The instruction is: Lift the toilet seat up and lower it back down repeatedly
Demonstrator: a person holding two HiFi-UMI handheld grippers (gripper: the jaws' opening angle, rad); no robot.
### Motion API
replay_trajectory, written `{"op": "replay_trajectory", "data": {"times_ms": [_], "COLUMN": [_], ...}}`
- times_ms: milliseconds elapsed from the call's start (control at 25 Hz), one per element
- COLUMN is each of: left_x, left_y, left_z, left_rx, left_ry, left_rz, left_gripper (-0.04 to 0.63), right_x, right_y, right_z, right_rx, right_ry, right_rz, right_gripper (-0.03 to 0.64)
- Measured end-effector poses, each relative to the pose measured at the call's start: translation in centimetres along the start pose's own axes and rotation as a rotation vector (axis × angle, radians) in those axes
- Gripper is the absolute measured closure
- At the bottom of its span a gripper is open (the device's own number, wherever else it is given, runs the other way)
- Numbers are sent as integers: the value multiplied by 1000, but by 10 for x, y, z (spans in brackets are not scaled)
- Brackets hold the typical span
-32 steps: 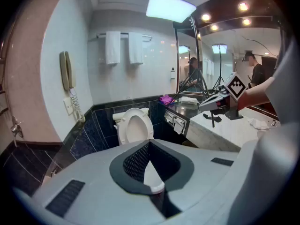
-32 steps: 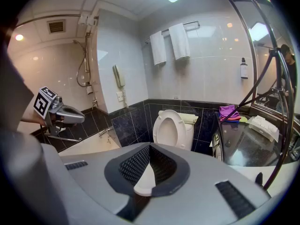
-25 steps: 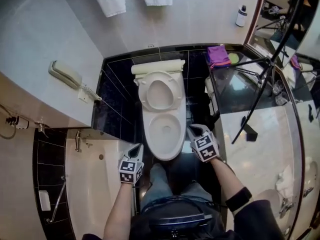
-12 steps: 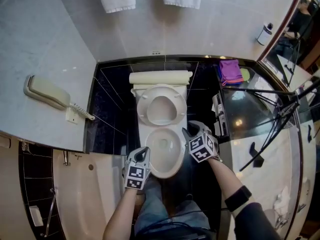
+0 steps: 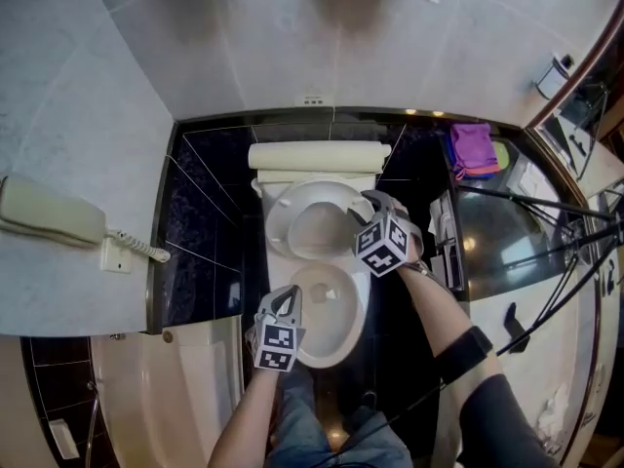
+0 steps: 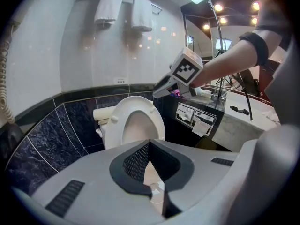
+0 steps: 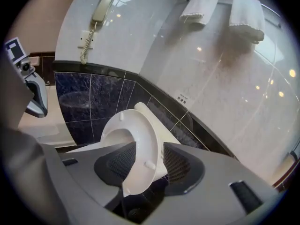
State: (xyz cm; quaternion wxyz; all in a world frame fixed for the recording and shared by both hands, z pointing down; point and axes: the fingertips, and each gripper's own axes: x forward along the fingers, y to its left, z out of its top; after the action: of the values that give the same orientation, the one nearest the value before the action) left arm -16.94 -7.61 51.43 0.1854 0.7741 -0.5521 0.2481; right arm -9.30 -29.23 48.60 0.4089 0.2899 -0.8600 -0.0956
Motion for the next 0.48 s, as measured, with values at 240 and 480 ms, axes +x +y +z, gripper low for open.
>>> {"op": "replay_trajectory", "data": {"times_ms": [240, 480], "left_x": [30, 35], "left_y": [3, 14], "left_z": [-15, -35], "left_rx": [-28, -62], "left_ry": [3, 23], "left_rz": [-24, -27], "left_gripper": [595, 595], "right_x": [55, 87], "right_y": [-18, -6], "right_z": [16, 13], "right_rx": [-123, -206], "right_ry": [22, 65], "right_rz": [-14, 33], "right_gripper": [417, 460]}}
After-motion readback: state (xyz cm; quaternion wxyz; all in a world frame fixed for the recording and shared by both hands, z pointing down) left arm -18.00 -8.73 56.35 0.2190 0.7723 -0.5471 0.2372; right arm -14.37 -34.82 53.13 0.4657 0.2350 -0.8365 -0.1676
